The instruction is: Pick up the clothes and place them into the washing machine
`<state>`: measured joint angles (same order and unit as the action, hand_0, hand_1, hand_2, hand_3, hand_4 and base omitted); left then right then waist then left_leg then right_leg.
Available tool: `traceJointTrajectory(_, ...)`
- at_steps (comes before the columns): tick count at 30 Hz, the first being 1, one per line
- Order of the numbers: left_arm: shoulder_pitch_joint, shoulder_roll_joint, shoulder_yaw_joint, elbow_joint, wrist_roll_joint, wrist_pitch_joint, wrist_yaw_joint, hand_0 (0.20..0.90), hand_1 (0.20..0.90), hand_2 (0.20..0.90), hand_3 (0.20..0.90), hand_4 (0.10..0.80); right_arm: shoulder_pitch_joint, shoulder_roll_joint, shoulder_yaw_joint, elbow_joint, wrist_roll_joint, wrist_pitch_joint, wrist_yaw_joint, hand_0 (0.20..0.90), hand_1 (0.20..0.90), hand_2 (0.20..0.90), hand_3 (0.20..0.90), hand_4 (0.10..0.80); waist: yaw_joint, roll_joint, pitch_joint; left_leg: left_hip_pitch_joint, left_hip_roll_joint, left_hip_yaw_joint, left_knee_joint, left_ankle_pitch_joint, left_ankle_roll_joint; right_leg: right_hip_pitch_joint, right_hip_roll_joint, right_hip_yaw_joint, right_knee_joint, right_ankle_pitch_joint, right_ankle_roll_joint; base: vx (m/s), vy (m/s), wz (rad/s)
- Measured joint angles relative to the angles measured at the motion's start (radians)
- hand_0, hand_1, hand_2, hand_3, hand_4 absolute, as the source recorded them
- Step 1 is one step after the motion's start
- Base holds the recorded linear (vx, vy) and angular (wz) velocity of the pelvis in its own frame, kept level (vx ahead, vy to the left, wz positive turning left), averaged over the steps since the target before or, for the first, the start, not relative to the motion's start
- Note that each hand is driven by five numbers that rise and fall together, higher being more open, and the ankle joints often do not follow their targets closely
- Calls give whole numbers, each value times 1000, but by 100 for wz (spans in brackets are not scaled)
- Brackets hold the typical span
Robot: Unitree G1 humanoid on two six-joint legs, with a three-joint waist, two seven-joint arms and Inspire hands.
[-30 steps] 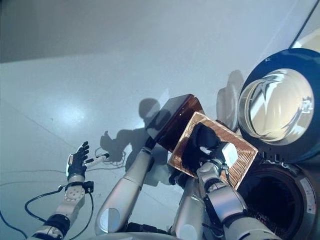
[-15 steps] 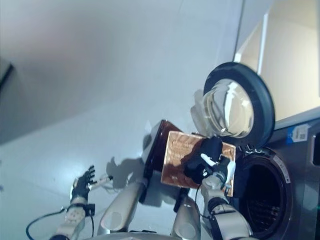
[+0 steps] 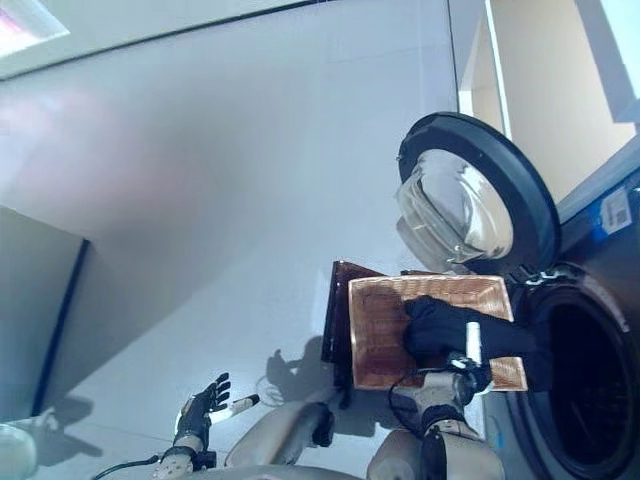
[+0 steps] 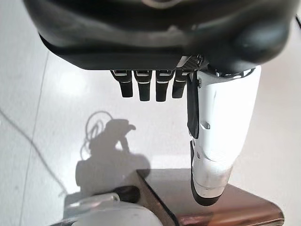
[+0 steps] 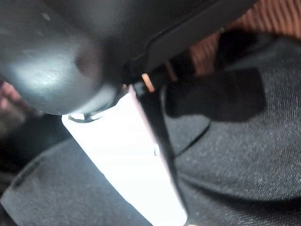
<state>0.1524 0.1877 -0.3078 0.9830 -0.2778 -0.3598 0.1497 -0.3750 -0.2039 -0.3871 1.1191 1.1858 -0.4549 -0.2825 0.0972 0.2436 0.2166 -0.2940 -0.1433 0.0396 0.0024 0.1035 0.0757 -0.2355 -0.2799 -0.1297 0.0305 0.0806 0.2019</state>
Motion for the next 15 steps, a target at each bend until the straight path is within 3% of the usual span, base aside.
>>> traceJointTrajectory(4,14,-18,-30,-1,-25,1,-19,900,900,900,900,800,-70,-104,-63,-7,20,-30,-25,200,200,200,200,300,-1,64,-11,19,-25,12,-28,7,1,-7,-33,13,1,0,15,19,77,-4)
traceJointTrajectory(10,22,-28,-68,7,-55,1,-28,900,900,900,900,800,-127,-197,-125,-7,20,-57,-76,200,200,200,200,300,-2,94,-14,21,-43,27,-47,9,0,-31,-53,38,8,-4,23,28,38,-8)
traceJointTrajectory(14,21,-32,-81,7,-58,0,-29,900,900,900,900,800,-189,-299,-182,-8,0,-77,-146,200,200,200,200,300,-2,151,-7,21,-55,60,-54,13,6,-54,-67,79,19,-5,33,44,39,-20)
traceJointTrajectory(15,21,-30,-89,5,-65,0,-29,900,900,900,900,800,-204,-324,-192,-15,-20,-84,-171,200,200,200,200,300,-4,169,-9,24,-60,62,-56,10,3,-63,-73,93,20,-6,47,75,49,-24)
